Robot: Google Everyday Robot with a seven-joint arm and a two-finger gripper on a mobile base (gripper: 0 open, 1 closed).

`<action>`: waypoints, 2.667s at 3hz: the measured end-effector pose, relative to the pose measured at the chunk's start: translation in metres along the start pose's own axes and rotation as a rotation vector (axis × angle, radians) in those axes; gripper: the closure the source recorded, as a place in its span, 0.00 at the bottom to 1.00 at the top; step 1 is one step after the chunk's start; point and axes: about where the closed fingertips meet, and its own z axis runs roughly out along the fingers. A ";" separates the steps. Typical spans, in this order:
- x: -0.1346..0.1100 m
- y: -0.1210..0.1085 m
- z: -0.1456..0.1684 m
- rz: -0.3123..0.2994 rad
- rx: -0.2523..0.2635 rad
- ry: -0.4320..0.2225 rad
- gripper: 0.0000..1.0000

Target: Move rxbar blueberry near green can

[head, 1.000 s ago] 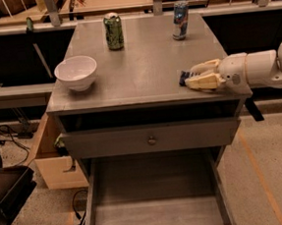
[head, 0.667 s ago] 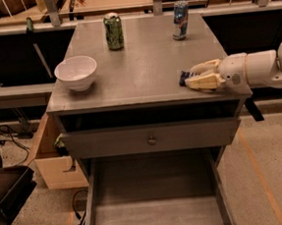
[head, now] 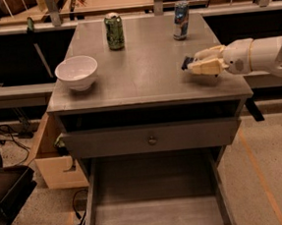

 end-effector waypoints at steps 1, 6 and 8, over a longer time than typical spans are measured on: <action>-0.064 -0.030 -0.011 -0.002 0.082 -0.008 1.00; -0.145 -0.101 0.044 0.069 0.178 0.024 1.00; -0.155 -0.089 0.116 0.061 0.113 0.025 1.00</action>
Offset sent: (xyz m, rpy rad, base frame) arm 0.1332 -0.0222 0.1981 -0.0432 -0.0291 -0.2129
